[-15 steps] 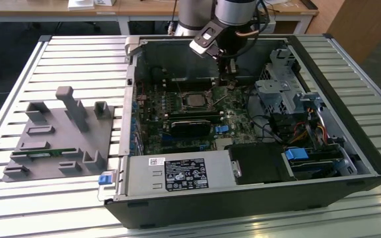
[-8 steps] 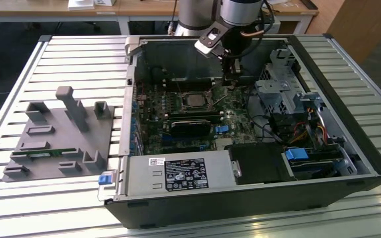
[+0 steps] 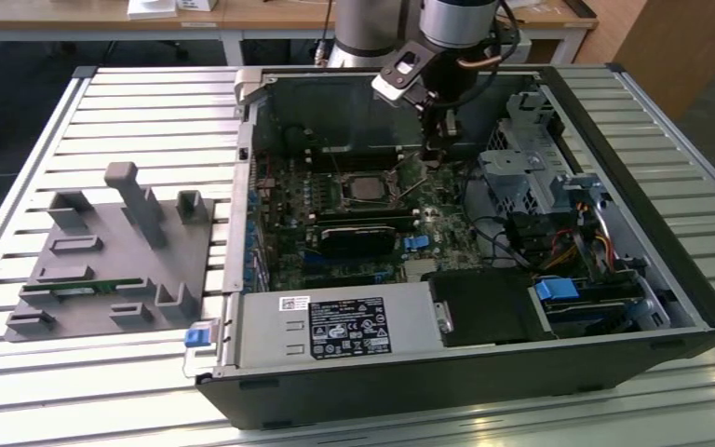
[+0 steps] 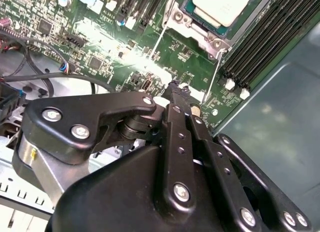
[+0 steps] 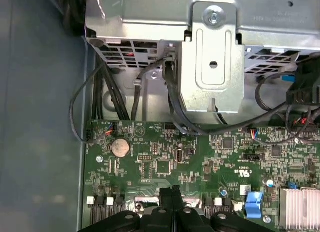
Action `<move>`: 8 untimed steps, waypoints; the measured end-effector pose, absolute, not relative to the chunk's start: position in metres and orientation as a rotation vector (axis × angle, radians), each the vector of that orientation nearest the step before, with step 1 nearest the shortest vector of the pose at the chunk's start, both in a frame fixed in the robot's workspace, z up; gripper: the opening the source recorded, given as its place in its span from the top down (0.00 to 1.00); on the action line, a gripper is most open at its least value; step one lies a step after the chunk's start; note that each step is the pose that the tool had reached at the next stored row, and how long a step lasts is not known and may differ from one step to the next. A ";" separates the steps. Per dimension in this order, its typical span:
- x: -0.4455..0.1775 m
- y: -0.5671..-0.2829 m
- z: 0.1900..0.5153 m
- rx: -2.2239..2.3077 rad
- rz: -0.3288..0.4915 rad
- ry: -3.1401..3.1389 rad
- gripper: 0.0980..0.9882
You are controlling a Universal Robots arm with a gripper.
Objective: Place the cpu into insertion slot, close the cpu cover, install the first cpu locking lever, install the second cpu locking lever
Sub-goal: 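Close the cpu cover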
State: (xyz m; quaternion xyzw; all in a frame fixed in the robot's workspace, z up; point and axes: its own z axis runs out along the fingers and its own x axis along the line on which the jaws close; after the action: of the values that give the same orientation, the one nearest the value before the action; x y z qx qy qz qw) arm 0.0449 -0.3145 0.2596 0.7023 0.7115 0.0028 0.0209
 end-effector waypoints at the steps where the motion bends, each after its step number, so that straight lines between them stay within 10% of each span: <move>1: 0.046 -0.314 0.259 2.177 0.008 2.206 0.99; 8: 0.052 -0.313 0.258 2.177 0.007 2.206 0.99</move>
State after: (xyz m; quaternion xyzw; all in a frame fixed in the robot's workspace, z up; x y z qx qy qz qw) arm 0.0522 -0.3127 0.2575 0.7023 0.7116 0.0022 0.0210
